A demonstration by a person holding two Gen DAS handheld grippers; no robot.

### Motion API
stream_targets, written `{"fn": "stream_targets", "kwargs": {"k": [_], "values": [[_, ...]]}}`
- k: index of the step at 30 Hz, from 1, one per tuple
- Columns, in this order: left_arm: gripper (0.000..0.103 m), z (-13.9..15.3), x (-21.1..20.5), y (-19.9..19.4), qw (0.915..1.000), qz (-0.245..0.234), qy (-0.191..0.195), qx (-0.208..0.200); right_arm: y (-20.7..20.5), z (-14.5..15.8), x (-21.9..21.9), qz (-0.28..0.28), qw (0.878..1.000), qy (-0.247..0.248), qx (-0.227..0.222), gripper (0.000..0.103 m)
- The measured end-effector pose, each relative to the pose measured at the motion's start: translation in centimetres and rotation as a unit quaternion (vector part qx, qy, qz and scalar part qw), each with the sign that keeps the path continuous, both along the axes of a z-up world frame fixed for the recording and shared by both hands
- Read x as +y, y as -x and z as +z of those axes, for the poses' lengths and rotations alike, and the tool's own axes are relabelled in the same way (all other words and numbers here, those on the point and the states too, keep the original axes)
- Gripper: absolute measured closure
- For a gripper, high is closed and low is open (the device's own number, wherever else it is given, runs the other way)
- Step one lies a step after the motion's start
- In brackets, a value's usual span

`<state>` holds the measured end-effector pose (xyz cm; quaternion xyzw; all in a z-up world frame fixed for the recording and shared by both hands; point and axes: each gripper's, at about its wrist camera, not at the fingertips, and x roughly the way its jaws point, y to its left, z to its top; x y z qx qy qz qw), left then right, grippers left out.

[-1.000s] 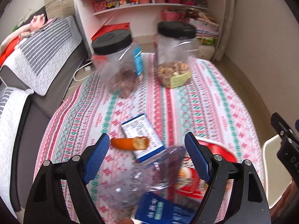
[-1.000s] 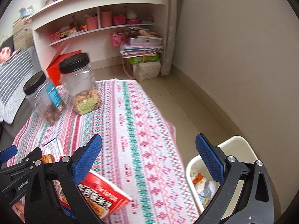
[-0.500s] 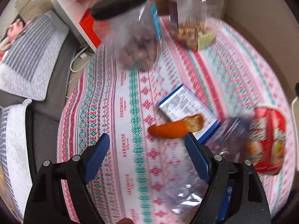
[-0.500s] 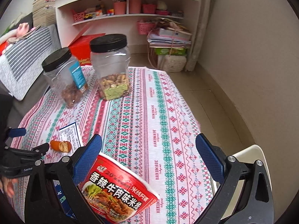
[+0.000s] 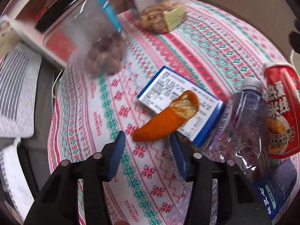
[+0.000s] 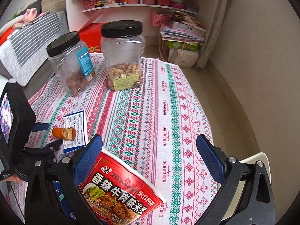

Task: Collect trash
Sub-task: 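Grasp the orange sausage with the left gripper while the right grasps the blue-white box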

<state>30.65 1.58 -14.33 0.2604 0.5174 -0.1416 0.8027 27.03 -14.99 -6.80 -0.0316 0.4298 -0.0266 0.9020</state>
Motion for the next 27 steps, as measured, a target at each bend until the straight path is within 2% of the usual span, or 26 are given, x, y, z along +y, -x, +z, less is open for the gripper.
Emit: {"fn": "stream_targets", "kwargs": {"k": [3,6,9,12,14,15,22,27], "values": [[0.056,0.4,-0.1,0.2,0.9999,-0.013,0.001,0.001,0.0,0.0,0.1,0.002,1.000,-0.001,0.001,0.007],[0.055,1.5,0.4,0.2,0.9990,-0.029,0.026,0.020,0.1,0.2,-0.2,-0.002,1.000,-0.009,-0.001,0.007],[0.055,2.6,0.3,0.2,0.9991,-0.034,0.027,0.005,0.1,0.5,-0.7,-0.006,1.000,-0.012,-0.004,0.007],[0.046,2.2,0.5,-0.3,0.9993,-0.030,0.024,-0.003,0.1,0.7,-1.1,-0.010,1.000,-0.015,-0.005,0.007],[0.037,1.3,0.1,-0.5,0.9992,-0.039,0.003,-0.007,0.0,0.6,-1.4,-0.010,1.000,-0.016,-0.002,0.007],[0.036,1.2,0.0,-0.5,0.9991,-0.041,-0.002,-0.008,0.0,0.5,-1.5,-0.011,1.000,-0.016,0.000,0.007],[0.036,0.8,-0.2,-1.8,0.9988,-0.047,-0.012,-0.004,-0.1,0.7,-2.3,-0.017,1.000,-0.021,0.002,0.007],[0.039,-0.4,0.6,-3.2,0.9991,-0.023,0.027,0.021,-0.5,0.2,-2.2,-0.013,1.000,-0.023,0.011,0.007]]}}
